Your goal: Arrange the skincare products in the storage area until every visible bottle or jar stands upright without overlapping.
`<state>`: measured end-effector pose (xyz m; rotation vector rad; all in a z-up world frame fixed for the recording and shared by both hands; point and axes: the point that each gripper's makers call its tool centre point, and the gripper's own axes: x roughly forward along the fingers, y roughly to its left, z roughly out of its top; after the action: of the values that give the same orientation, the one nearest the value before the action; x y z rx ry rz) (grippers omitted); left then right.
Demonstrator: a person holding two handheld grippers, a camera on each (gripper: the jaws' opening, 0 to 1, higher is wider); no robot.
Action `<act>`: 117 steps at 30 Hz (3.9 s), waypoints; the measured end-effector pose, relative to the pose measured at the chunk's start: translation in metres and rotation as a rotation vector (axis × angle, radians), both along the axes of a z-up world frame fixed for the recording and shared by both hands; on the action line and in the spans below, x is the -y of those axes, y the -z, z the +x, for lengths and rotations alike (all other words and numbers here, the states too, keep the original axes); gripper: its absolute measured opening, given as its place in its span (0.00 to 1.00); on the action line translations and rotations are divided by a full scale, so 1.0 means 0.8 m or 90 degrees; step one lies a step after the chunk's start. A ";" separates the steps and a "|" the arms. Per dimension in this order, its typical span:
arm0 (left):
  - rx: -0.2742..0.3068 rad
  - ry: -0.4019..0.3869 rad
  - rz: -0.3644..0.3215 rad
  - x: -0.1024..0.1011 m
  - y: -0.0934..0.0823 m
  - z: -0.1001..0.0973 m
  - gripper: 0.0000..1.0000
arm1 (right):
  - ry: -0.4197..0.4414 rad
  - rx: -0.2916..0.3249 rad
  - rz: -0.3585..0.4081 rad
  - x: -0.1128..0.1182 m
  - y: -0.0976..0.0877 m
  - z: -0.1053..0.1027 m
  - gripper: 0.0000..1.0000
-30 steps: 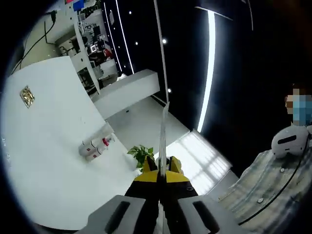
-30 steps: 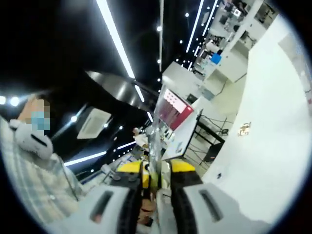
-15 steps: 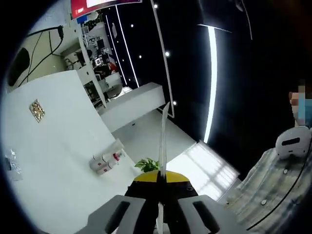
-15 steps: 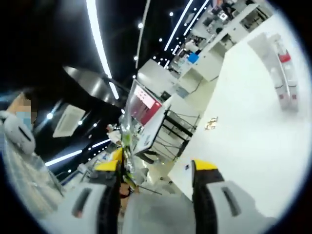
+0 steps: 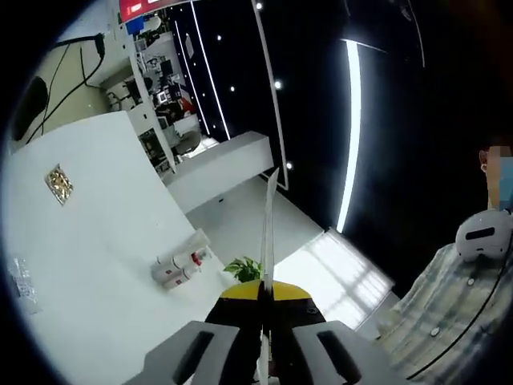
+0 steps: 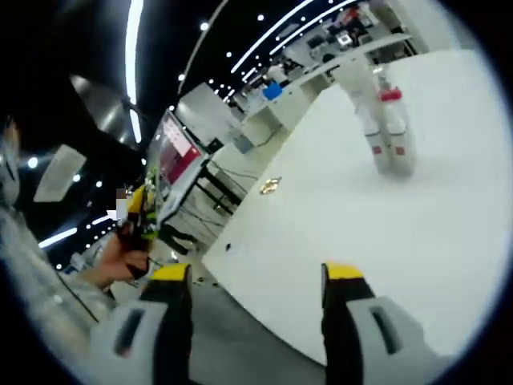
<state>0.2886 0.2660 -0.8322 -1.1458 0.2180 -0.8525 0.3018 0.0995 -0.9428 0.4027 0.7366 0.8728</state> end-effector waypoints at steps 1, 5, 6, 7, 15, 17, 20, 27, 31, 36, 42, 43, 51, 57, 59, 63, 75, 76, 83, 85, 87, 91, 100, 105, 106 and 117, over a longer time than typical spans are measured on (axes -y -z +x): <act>-0.004 0.004 0.003 0.002 0.003 0.001 0.01 | 0.002 0.013 -0.013 0.004 0.002 0.001 0.65; -0.017 0.017 0.021 0.007 0.013 0.003 0.01 | -0.009 0.023 -0.057 0.013 0.016 -0.006 0.68; -0.020 0.018 0.023 0.007 0.017 0.005 0.01 | -0.010 0.027 -0.068 0.017 0.019 -0.008 0.68; -0.023 0.020 0.023 0.008 0.018 0.005 0.01 | -0.009 0.030 -0.077 0.021 0.023 -0.008 0.68; -0.027 0.030 0.019 0.011 0.019 0.007 0.01 | 0.022 0.036 -0.100 0.040 0.026 0.005 0.70; -0.026 0.031 0.018 0.011 0.019 0.008 0.01 | 0.007 0.055 -0.128 0.046 0.026 0.007 0.71; -0.029 0.031 0.017 0.011 0.021 0.009 0.01 | 0.007 0.093 -0.151 0.055 0.020 0.013 0.77; -0.042 0.045 0.021 0.018 0.026 0.010 0.01 | 0.027 0.173 -0.214 0.081 0.012 0.019 0.87; -0.051 0.056 0.028 0.026 0.031 0.014 0.01 | 0.050 0.178 -0.227 0.086 0.017 0.021 0.87; -0.055 0.067 0.029 0.038 0.031 0.017 0.01 | 0.046 0.183 -0.215 0.081 0.017 0.023 0.88; -0.066 0.074 0.024 0.050 0.037 0.021 0.01 | 0.070 0.163 -0.221 0.094 0.024 0.028 0.89; -0.071 0.074 0.023 0.050 0.038 0.021 0.01 | 0.073 0.159 -0.221 0.096 0.026 0.028 0.88; -0.111 0.098 0.082 0.072 0.056 0.032 0.01 | 0.058 0.125 -0.205 0.087 0.033 0.021 0.84; -0.142 0.065 0.059 0.057 0.067 0.060 0.01 | 0.052 0.105 -0.186 0.086 0.037 0.019 0.83; -0.154 0.052 0.059 0.052 0.072 0.072 0.01 | 0.055 0.111 -0.182 0.087 0.034 0.019 0.83; -0.170 0.042 0.054 0.051 0.081 0.097 0.01 | 0.056 0.113 -0.189 0.089 0.036 0.020 0.82; -0.206 0.043 0.118 0.056 0.109 0.188 0.01 | 0.073 0.145 -0.192 0.100 0.025 0.025 0.81; -0.206 0.043 0.116 0.057 0.111 0.195 0.01 | 0.076 0.147 -0.192 0.102 0.024 0.026 0.81; -0.220 0.068 0.151 0.081 0.134 0.242 0.01 | 0.074 0.152 -0.212 0.105 0.026 0.026 0.76; -0.228 0.075 0.155 0.089 0.142 0.252 0.01 | 0.076 0.158 -0.212 0.106 0.025 0.028 0.77; -0.233 0.079 0.157 0.095 0.150 0.262 0.01 | 0.079 0.159 -0.215 0.107 0.025 0.028 0.77; -0.244 0.082 0.157 0.100 0.163 0.275 0.01 | 0.083 0.153 -0.220 0.110 0.028 0.030 0.77; -0.276 0.096 0.159 0.109 0.190 0.288 0.01 | 0.079 0.145 -0.226 0.110 0.034 0.029 0.77; -0.297 0.099 0.163 0.118 0.208 0.293 0.01 | 0.077 0.137 -0.228 0.109 0.037 0.028 0.76; -0.301 0.101 0.164 0.120 0.212 0.294 0.01 | 0.076 0.136 -0.228 0.109 0.038 0.028 0.76; -0.332 0.106 0.187 0.130 0.238 0.299 0.02 | 0.075 0.119 -0.230 0.110 0.044 0.027 0.76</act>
<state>0.5276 0.1622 -1.0227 -1.0615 0.8503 -0.6244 0.3235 0.0113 -0.9777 0.0403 0.6730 0.6393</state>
